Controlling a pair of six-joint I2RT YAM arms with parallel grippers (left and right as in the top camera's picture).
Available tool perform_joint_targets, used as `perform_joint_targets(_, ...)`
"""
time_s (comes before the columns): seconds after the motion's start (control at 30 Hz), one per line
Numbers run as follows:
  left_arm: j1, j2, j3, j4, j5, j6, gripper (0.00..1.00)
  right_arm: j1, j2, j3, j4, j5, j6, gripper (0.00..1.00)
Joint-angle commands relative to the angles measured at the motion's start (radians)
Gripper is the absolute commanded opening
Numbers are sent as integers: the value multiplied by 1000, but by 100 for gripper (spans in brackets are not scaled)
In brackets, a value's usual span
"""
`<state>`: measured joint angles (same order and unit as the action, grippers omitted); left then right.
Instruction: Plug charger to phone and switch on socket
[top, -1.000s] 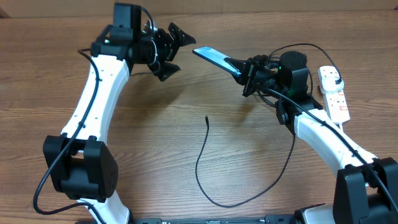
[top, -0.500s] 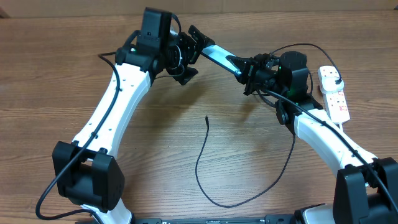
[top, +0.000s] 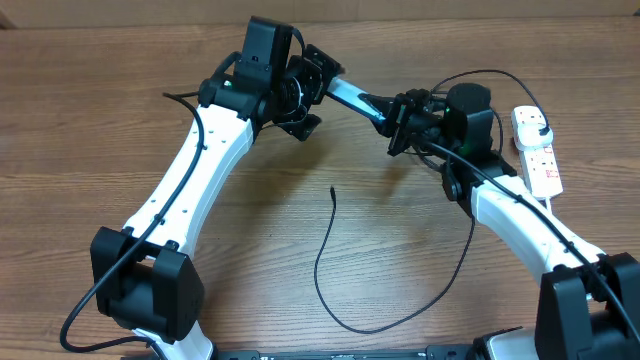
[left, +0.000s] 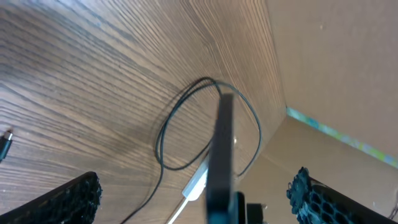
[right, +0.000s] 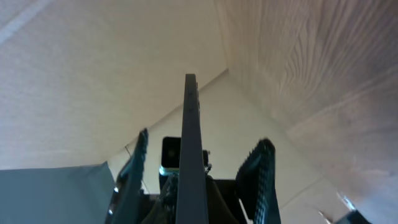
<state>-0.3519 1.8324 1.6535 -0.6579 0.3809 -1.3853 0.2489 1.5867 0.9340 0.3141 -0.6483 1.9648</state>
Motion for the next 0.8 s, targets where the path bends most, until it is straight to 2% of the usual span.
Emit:
perform_joint_targets(0.0,-5,-26,-4,1,-31,-18,99,23,-7,15,14,-27,64,4)
perform_joint_targets(0.2,-12,-26,-4,1,-21,-116,100,27,-7,15,15,-35,144,4)
perform_joint_targets(0.43,-16,-26,-4,-4,-22,-122,97,27,-7,15,22,-35,161,4)
perform_joint_targets(0.53,-16,-26,-4,-19,-22,-122,91,27,-7,15,44,-44,161,4)
perform_joint_targets(0.73,-16,-26,-5,-47,-24,-103,72,27,-7,15,59,-69,160,4)
perform_joint_targets(0.77,-16,-26,-5,-47,-25,-103,64,27,-7,15,59,-75,160,4)
